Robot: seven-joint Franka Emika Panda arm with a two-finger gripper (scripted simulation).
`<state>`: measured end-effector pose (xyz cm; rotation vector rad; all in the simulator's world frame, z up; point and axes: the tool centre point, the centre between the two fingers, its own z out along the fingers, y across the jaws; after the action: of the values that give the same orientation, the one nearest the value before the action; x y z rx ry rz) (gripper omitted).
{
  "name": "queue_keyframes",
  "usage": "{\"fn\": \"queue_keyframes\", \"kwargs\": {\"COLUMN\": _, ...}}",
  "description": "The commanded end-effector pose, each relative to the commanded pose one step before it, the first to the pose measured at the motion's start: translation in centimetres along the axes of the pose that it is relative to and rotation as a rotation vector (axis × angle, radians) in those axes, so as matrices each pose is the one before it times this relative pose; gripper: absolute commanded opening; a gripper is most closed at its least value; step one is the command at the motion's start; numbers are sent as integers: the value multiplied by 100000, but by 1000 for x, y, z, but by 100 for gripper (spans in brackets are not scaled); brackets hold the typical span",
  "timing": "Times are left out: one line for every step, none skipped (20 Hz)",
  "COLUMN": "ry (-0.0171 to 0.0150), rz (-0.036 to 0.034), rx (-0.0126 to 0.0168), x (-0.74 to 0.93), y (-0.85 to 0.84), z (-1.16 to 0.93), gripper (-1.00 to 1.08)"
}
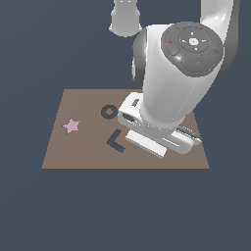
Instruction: Insert a designated object into the corresponding slot on a board.
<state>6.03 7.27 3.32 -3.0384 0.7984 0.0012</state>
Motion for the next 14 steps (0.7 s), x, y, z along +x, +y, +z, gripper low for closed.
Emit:
{"fn": "queue_keyframes", "kwargs": {"ry": 45, "rz": 3263, "rx": 31, "x": 251, "y": -1, "z": -42, "gripper": -100}}
{"fn": "queue_keyframes", "kwargs": {"ry": 3, "rz": 1674, "rx": 3, "x": 120, "y": 0, "z": -9, "gripper": -100}}
{"fn": "queue_keyframes", "kwargs": {"ry": 3, "rz": 1836, "rx": 3, "x": 132, "y": 1, "z": -10, "gripper": -100}}
{"fn": "queue_keyframes", "kwargs": {"ry": 4, "rz": 1997, "rx": 4, "x": 144, "y": 1, "z": -10, "gripper": -100}}
{"fn": "queue_keyframes", "kwargs": {"ry": 4, "rz": 2158, "rx": 4, "x": 155, "y": 1, "z": -11, "gripper": -100}}
{"fn": "queue_keyframes", "kwargs": {"ry": 4, "rz": 2320, "rx": 4, "x": 167, "y": 2, "z": -12, "gripper": -100}}
{"fn": "queue_keyframes", "kwargs": {"ry": 4, "rz": 2481, "rx": 4, "x": 179, "y": 2, "z": -13, "gripper": -100}}
{"fn": "queue_keyframes", "kwargs": {"ry": 5, "rz": 2645, "rx": 4, "x": 191, "y": 3, "z": -14, "gripper": -100}}
{"fn": "queue_keyframes", "kwargs": {"ry": 5, "rz": 2807, "rx": 5, "x": 202, "y": 3, "z": -14, "gripper": -100}}
{"fn": "queue_keyframes", "kwargs": {"ry": 5, "rz": 2970, "rx": 5, "x": 215, "y": 4, "z": -15, "gripper": -100}}
{"fn": "queue_keyframes", "kwargs": {"ry": 5, "rz": 3134, "rx": 5, "x": 227, "y": 5, "z": -16, "gripper": -100}}
{"fn": "queue_keyframes", "kwargs": {"ry": 5, "rz": 3298, "rx": 5, "x": 239, "y": 5, "z": -17, "gripper": -100}}
{"fn": "queue_keyframes", "kwargs": {"ry": 6, "rz": 3462, "rx": 5, "x": 251, "y": 6, "z": -18, "gripper": -100}}
{"fn": "queue_keyframes", "kwargs": {"ry": 6, "rz": 3627, "rx": 5, "x": 263, "y": 7, "z": -18, "gripper": -100}}
